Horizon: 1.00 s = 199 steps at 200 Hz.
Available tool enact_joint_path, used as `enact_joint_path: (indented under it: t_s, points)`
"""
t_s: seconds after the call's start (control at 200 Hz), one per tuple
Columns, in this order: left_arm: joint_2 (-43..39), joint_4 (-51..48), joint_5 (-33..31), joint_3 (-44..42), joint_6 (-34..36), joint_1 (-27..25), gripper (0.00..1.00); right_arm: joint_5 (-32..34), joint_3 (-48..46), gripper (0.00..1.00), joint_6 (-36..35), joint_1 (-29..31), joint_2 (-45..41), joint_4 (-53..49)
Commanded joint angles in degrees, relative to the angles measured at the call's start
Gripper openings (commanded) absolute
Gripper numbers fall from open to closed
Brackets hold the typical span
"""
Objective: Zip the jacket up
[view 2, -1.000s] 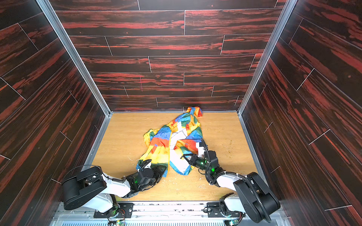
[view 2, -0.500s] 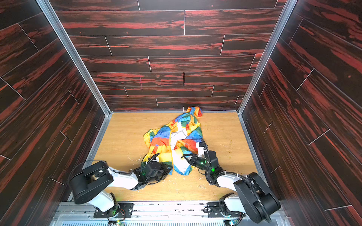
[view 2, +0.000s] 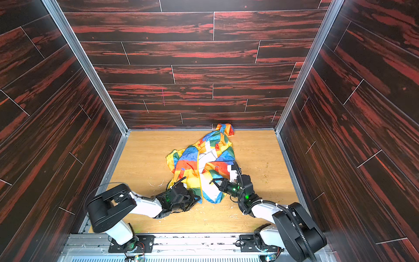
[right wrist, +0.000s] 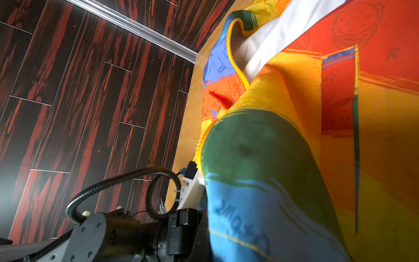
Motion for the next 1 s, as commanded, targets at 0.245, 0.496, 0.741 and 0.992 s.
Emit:
enact_joint_path:
  t_s: [0.245,0.496,0.741,0.992]
  points:
    - [-12.93,-37.2,-9.75,1.43,11.26,2.09,0.0,-0.02,-0.15,0.0,-0.68,0.17,-0.57,0.07]
    - [-10.04,-33.24,-5.29,1.94,15.61,2.0,0.4,-0.18,0.38,0.0,-0.66,0.23,0.06,0.33]
    - [-8.87,-33.65,-2.37,4.36,20.29,0.8,0.54,0.08,0.44,0.0,-0.68,0.22,0.22,0.14]
    - [-4.32,-38.86,-0.01,8.28,24.82,-1.18,0.44,0.0,0.5,0.0,-0.44,0.22,0.75,0.66]
